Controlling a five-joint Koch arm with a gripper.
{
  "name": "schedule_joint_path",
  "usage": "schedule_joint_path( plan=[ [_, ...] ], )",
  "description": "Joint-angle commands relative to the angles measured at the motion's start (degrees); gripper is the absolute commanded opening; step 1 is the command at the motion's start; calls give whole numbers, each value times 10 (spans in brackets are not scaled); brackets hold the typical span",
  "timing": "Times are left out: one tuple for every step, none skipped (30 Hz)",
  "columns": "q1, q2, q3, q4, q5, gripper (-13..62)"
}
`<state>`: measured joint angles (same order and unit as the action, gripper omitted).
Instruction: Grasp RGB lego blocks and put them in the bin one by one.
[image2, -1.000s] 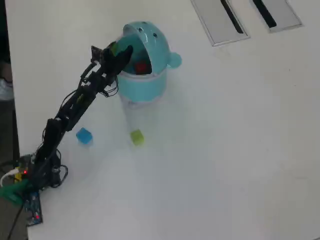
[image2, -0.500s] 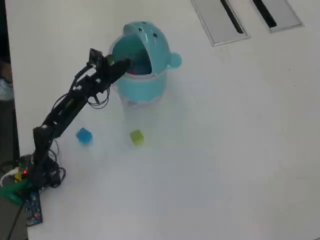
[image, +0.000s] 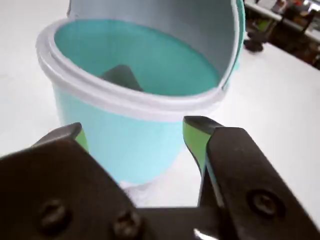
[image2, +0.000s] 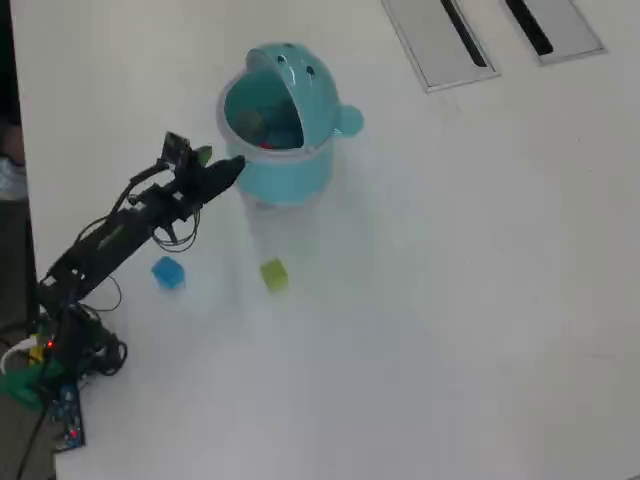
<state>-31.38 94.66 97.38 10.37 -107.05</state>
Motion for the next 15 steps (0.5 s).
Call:
schedule_joint_path(
  plan=[
    [10,36,-11,-65,-3,345],
    [12,37,-7,-64,2,346],
    [16,42,1,-64,4,348],
    [24,47,11,-63,4,349],
    [35,49,18,-62,4,349],
    [46,53,25,-61,4,350],
    [54,60,35,-59,4,351],
    [62,67,45,-58,4,351],
    [77,72,55,-55,4,353],
    [92,75,62,-47,4,356],
    [104,78,68,-35,4,357],
    [113,83,74,-29,4,358],
    [123,89,83,-29,4,359],
    [131,93,94,-29,4,359],
    [137,98,105,-29,4,359]
  ],
)
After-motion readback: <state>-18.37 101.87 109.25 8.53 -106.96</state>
